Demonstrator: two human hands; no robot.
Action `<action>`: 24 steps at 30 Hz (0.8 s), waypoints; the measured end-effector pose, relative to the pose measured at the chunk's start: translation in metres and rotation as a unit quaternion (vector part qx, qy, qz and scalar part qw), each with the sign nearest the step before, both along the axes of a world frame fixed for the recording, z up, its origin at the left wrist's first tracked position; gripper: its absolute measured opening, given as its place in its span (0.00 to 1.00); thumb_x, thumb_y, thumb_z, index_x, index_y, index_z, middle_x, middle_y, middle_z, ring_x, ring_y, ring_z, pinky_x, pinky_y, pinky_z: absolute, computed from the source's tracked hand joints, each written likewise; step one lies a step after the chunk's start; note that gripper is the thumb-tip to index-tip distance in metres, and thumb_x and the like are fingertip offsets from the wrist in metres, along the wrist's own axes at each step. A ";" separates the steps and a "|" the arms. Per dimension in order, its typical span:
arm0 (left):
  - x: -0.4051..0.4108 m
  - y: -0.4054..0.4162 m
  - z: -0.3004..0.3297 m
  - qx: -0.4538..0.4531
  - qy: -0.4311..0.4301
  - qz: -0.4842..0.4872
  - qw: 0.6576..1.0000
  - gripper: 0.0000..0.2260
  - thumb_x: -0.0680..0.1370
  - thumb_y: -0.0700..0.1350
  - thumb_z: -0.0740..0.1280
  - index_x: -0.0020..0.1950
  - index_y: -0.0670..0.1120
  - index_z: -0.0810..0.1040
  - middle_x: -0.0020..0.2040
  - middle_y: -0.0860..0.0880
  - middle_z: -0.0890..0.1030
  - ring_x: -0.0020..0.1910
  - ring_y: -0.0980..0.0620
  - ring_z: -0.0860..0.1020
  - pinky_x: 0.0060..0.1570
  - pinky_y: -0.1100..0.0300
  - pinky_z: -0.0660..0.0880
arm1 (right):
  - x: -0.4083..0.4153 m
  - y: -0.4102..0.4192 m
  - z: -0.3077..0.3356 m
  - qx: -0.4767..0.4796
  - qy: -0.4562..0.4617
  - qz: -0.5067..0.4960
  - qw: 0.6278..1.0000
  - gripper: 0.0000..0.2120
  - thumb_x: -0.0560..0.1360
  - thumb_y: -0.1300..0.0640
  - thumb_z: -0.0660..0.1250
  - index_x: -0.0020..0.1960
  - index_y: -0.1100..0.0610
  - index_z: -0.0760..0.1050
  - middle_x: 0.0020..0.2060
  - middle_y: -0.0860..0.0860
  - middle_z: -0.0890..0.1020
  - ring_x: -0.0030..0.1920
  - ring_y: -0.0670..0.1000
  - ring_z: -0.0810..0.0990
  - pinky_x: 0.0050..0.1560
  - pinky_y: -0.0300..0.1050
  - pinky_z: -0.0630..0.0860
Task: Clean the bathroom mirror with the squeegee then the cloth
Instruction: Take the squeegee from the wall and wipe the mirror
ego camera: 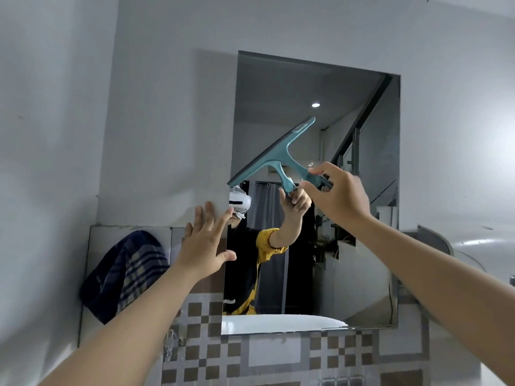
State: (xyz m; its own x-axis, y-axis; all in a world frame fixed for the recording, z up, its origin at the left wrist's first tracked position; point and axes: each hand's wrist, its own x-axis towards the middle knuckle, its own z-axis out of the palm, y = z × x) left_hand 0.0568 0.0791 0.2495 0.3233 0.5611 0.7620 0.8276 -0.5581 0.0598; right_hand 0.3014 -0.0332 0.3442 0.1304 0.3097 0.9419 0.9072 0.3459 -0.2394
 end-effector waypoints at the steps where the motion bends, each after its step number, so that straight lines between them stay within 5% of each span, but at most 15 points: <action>1: 0.000 0.000 0.000 -0.002 -0.001 -0.002 1.000 0.44 0.72 0.56 0.69 0.76 0.57 0.40 0.76 0.41 0.37 0.74 0.39 0.36 0.71 0.39 0.47 | 0.009 -0.002 0.000 -0.003 -0.003 -0.002 1.000 0.13 0.72 0.45 0.72 0.55 0.48 0.78 0.29 0.39 0.74 0.25 0.45 0.72 0.29 0.40 0.70; 5: 0.000 0.003 -0.001 -0.002 -0.010 -0.004 1.000 0.45 0.71 0.56 0.69 0.75 0.58 0.40 0.77 0.42 0.37 0.74 0.39 0.36 0.70 0.38 0.47 | 0.041 -0.009 0.000 -0.004 -0.022 -0.014 1.000 0.13 0.72 0.45 0.73 0.54 0.47 0.79 0.32 0.46 0.80 0.28 0.53 0.76 0.30 0.43 0.71; 12: 0.002 0.003 -0.002 -0.007 -0.016 0.001 1.000 0.44 0.71 0.55 0.70 0.75 0.60 0.40 0.76 0.43 0.35 0.73 0.42 0.34 0.70 0.38 0.46 | 0.095 -0.019 -0.002 -0.014 -0.029 -0.018 0.999 0.13 0.71 0.45 0.72 0.54 0.47 0.79 0.30 0.43 0.77 0.27 0.45 0.72 0.30 0.41 0.71; 17: 0.003 0.004 0.000 -0.023 -0.019 0.011 0.999 0.44 0.71 0.56 0.69 0.74 0.61 0.39 0.76 0.45 0.33 0.73 0.43 0.33 0.70 0.39 0.45 | 0.131 -0.030 -0.013 -0.018 0.013 -0.015 1.000 0.14 0.71 0.47 0.72 0.54 0.50 0.80 0.30 0.50 0.80 0.26 0.50 0.73 0.32 0.43 0.72; 24: 0.003 0.005 0.000 -0.021 -0.018 0.024 0.999 0.44 0.71 0.56 0.69 0.75 0.60 0.40 0.76 0.43 0.36 0.74 0.41 0.36 0.71 0.38 0.46 | 0.160 -0.038 -0.039 -0.005 0.091 -0.030 0.995 0.11 0.73 0.49 0.72 0.52 0.53 0.79 0.22 0.47 0.72 0.21 0.47 0.66 0.27 0.38 0.63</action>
